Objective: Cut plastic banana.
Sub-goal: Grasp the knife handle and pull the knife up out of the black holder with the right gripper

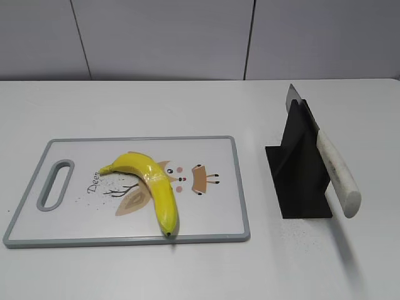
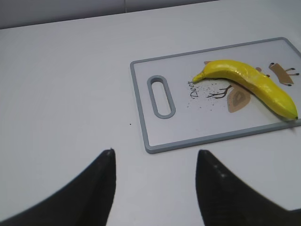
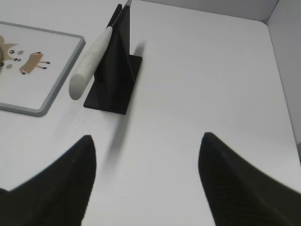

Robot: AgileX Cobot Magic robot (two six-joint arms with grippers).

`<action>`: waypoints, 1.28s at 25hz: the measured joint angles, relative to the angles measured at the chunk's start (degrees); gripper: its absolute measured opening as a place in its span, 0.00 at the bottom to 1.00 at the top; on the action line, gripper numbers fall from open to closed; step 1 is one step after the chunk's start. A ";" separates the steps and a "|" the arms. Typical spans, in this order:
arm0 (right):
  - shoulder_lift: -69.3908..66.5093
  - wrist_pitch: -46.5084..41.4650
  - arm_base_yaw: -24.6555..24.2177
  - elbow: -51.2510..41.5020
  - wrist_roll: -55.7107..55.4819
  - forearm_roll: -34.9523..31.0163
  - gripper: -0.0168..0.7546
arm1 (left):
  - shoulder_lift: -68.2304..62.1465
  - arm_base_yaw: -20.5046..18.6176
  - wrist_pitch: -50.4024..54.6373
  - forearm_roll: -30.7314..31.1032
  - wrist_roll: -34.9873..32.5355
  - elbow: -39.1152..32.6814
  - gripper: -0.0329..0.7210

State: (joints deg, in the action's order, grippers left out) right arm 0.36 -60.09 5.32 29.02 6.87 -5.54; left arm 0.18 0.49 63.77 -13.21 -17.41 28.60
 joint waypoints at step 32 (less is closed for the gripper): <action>0.00 0.00 0.00 0.00 0.00 0.00 0.69 | 0.00 0.00 0.04 0.00 0.00 0.00 0.74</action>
State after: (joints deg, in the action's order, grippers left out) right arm 0.36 -60.09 5.32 29.02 6.87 -5.54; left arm 0.18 0.49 63.82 -13.21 -17.41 28.60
